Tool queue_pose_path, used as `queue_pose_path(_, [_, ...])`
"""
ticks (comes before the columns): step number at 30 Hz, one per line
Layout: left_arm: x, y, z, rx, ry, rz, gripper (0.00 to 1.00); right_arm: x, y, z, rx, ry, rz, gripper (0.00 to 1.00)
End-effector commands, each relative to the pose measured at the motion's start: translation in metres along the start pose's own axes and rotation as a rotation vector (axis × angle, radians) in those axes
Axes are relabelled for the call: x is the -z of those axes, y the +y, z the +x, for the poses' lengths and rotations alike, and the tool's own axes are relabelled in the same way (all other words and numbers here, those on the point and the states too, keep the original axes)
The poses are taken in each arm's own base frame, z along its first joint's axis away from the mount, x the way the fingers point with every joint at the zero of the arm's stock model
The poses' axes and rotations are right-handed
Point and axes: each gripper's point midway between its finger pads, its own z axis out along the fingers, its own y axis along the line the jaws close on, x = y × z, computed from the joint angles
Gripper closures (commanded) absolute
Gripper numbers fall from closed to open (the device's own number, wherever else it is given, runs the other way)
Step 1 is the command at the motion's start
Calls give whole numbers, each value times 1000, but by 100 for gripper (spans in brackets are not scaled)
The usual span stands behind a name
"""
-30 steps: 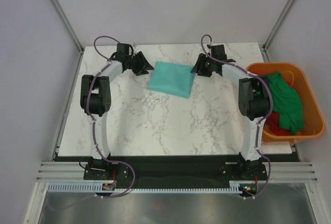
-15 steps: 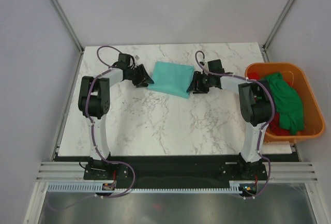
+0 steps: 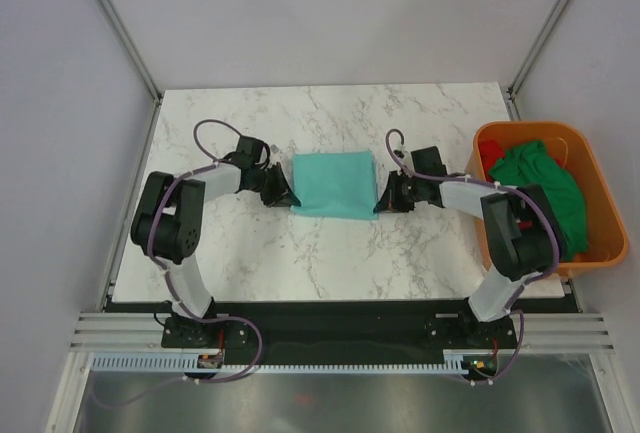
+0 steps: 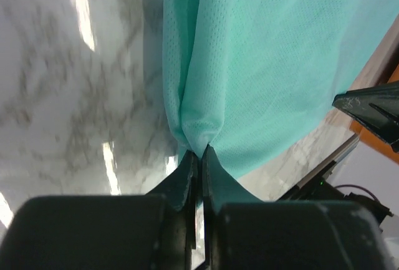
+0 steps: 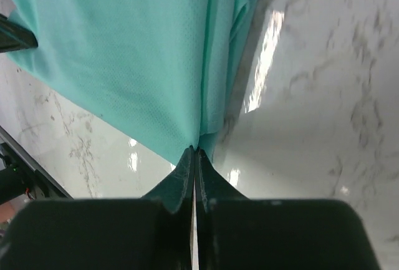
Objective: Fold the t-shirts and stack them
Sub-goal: Fold the tshirt
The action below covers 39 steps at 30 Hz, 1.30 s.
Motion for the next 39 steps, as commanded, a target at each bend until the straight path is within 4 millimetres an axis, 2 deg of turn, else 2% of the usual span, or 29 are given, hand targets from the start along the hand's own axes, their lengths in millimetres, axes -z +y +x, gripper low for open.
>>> queue_pose_path(1, [24, -6, 14, 41, -51, -19, 91, 17, 1, 23, 5, -13, 17, 96])
queue_pose_path(2, [31, -10, 20, 34, -58, -6, 78, 19, -6, 37, -3, 4, 33, 93])
queue_pose_path(3, [36, -15, 21, 26, -60, 14, 71, 25, -3, 37, 11, -15, 34, 84])
queue_pose_path(4, [40, -19, 22, 19, -63, 28, 62, 28, -5, 41, 12, -8, 45, 81])
queue_pose_path(5, [47, -25, 20, 4, -82, 43, 59, 31, -6, 40, 18, -13, 58, 78])
queue_pose_path(6, [50, -27, 18, -5, -94, 48, 56, 36, -3, 35, 31, -30, 57, 68])
queue_pose_path(7, [54, -30, 15, -16, -102, 55, 52, 40, -1, 36, 31, -21, 65, 64])
queue_pose_path(10, [62, -37, -6, -91, -151, 70, 48, 54, 14, 11, 82, -72, 59, 54])
queue_pose_path(11, [65, -46, -20, -158, -177, 84, 48, 59, 20, -6, 109, -105, 60, 51])
queue_pose_path(12, [57, -42, -26, -171, -157, 87, 48, 60, 22, -13, 123, -114, 59, 50])
queue_pose_path(13, [55, -44, -32, -191, -154, 97, 48, 64, 25, -31, 150, -148, 56, 50])
queue_pose_path(14, [56, -53, -45, -242, -171, 114, 49, 58, 20, -35, 153, -135, 62, 48])
queue_pose_path(15, [44, -46, -48, -241, -143, 116, 50, 57, 20, -43, 164, -138, 51, 48])
queue_pose_path(17, [40, -50, -66, -298, -166, 111, 53, 49, 19, -63, 197, -137, 42, 44])
queue_pose_path(19, [28, -40, -76, -316, -167, 80, 54, 49, 25, -85, 227, -159, 17, 42])
queue_pose_path(20, [27, -43, -87, -336, -184, 77, 55, 40, 18, -87, 234, -142, 24, 42])
queue_pose_path(22, [18, -45, -96, -370, -181, 85, 55, 40, 17, -106, 245, -156, 29, 41])
queue_pose_path(23, [16, -45, -99, -377, -178, 92, 55, 30, 9, -106, 238, -135, 35, 41])
queue_pose_path(25, [10, -48, -101, -397, -160, 124, 56, 26, 7, -120, 255, -148, 35, 41])
queue_pose_path(26, [3, -48, -105, -398, -152, 130, 56, 15, -2, -119, 243, -124, 42, 41])
queue_pose_path(28, [0, -52, -109, -405, -146, 154, 58, 8, -6, -125, 256, -122, 43, 42])
queue_pose_path(30, [-11, -49, -109, -388, -123, 166, 64, -4, -13, -122, 255, -96, 30, 42])
queue_pose_path(33, [-22, -49, -114, -374, -110, 183, 80, -15, -27, -124, 257, -90, 43, 46])
queue_pose_path(34, [-21, -54, -120, -377, -118, 193, 90, -17, -29, -126, 255, -91, 42, 49])
queue_pose_path(35, [-23, -55, -122, -368, -116, 198, 94, -20, -34, -125, 244, -87, 43, 60])
queue_pose_path(36, [-28, -53, -123, -358, -109, 200, 98, -19, -40, -127, 232, -96, 48, 65])
queue_pose_path(37, [-29, -53, -125, -352, -112, 197, 98, -21, -44, -127, 219, -110, 50, 71])
queue_pose_path(38, [-30, -54, -132, -338, -128, 185, 98, -21, -47, -128, 210, -117, 51, 81])
queue_pose_path(39, [-36, -49, -133, -323, -124, 173, 98, -21, -50, -131, 206, -133, 52, 85])
